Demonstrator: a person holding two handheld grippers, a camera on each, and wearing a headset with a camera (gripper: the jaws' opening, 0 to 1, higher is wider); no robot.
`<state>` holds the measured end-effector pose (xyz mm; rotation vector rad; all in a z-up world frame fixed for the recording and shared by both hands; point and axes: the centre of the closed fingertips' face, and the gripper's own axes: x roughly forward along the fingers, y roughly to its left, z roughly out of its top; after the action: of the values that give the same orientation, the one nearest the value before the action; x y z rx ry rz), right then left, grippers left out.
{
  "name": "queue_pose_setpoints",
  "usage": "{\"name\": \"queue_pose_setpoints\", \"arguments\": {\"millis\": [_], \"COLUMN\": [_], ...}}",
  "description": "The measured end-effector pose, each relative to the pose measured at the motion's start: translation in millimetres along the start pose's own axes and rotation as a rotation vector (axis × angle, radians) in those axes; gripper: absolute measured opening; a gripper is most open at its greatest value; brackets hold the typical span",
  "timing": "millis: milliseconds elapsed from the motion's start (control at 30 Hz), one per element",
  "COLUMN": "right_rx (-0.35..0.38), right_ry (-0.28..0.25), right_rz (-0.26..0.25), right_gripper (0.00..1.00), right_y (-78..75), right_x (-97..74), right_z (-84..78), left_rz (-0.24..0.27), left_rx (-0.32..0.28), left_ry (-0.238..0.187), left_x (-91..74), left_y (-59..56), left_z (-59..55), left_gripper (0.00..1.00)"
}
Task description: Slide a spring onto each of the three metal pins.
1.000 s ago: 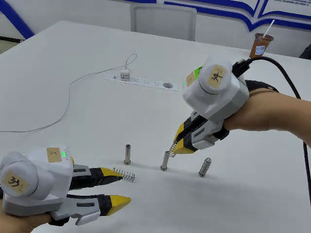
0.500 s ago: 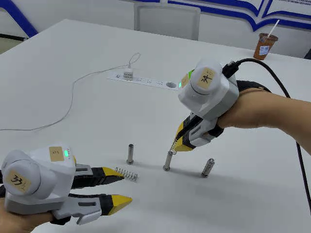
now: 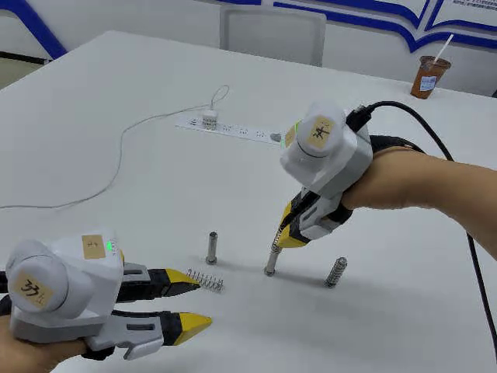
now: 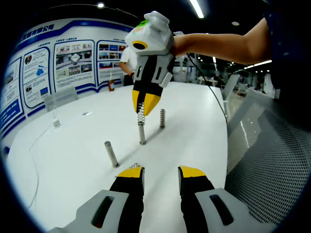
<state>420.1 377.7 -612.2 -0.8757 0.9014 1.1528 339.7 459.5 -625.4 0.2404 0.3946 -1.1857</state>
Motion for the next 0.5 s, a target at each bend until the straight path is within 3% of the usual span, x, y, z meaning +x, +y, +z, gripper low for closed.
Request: {"name": "queue_pose_setpoints", "arguments": {"millis": [500], "right_rx": [0.033], "right_ry": [0.031], "right_rz": [0.024], "right_gripper": [0.12], "right_y": [0.9], "right_x": [21.0], "right_z": [-9.4], "left_rz": [0.001], "left_rx": [0.001], "left_ry": [0.007], "left_x": [0.1], "left_y": [0.5], "left_z": [-1.8], "left_gripper": [0.28]}}
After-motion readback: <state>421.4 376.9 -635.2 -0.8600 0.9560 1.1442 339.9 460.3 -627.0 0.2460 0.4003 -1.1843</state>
